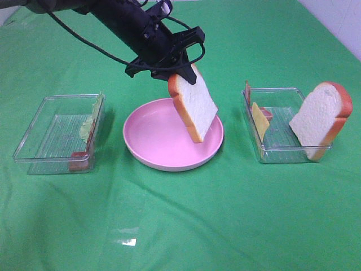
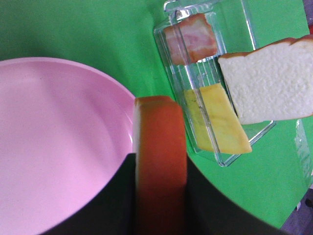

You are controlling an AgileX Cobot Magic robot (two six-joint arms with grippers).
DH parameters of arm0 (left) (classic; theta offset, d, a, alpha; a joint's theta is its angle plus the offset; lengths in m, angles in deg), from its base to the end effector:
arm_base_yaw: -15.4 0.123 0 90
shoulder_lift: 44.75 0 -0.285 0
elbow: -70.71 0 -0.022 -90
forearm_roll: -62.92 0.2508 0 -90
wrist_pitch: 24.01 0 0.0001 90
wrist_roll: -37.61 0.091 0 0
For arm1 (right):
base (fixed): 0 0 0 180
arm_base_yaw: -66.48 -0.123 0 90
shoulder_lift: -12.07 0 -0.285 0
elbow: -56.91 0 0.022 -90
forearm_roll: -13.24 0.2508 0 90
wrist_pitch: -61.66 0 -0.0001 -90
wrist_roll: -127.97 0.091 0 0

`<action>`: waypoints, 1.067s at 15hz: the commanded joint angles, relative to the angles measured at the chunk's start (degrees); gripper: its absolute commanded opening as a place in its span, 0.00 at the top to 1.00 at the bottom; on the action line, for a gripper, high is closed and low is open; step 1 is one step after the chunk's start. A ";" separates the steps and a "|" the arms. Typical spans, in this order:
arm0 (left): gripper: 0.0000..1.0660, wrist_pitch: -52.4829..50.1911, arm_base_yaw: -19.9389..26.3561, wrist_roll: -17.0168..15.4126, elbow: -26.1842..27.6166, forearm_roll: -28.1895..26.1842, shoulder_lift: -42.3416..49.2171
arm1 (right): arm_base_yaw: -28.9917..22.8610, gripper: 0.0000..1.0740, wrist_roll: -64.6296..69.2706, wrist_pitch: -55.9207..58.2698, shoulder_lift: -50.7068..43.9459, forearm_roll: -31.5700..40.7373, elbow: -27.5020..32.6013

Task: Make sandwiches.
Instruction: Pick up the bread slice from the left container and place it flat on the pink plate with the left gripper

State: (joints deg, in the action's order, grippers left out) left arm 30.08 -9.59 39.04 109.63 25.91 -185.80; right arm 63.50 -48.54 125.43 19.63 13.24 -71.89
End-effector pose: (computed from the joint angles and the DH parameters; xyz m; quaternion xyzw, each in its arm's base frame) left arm 0.4446 -0.2562 0.2022 0.0863 0.9329 -0.3237 0.1321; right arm -0.0028 -0.0001 0.2604 0.0039 0.8768 0.0271 0.4800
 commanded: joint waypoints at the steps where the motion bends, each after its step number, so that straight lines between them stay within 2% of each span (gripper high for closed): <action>1: 0.91 1.20 -0.23 -4.41 0.11 2.81 -0.40 | 0.23 0.12 -0.52 -0.63 -1.49 0.00 0.17; 3: 0.91 1.20 -0.23 -8.37 0.11 5.10 -0.40 | 0.23 0.12 -0.52 -0.63 -1.49 0.00 0.17; 4: 0.91 0.57 -0.23 -9.11 0.11 5.33 -0.46 | 0.23 0.12 -0.52 -0.63 -1.49 0.00 0.17; 7: 0.91 -0.74 -0.23 -9.28 0.11 4.81 -1.15 | 0.23 0.12 -0.52 -0.63 -1.49 0.00 0.17; 9: 0.91 -0.74 -0.23 -9.28 0.11 1.83 -2.69 | 0.23 0.12 -0.52 -0.63 -1.49 0.00 0.17; 13: 0.91 -0.34 -0.23 -9.28 0.11 1.26 -3.72 | 0.23 0.12 -0.52 -0.63 -1.49 0.00 0.17; 15: 0.83 -0.23 -0.23 -9.34 0.17 1.43 -3.72 | 0.23 0.12 -0.52 -0.63 -1.49 0.00 0.17; 16: 0.72 0.17 -0.23 -9.91 0.23 2.12 -3.55 | 0.23 0.12 -0.52 -0.63 -1.49 0.00 0.17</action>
State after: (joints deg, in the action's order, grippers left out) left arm 29.85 -9.53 29.59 109.63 28.14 -189.07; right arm 63.50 -48.54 125.43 19.63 13.24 -71.89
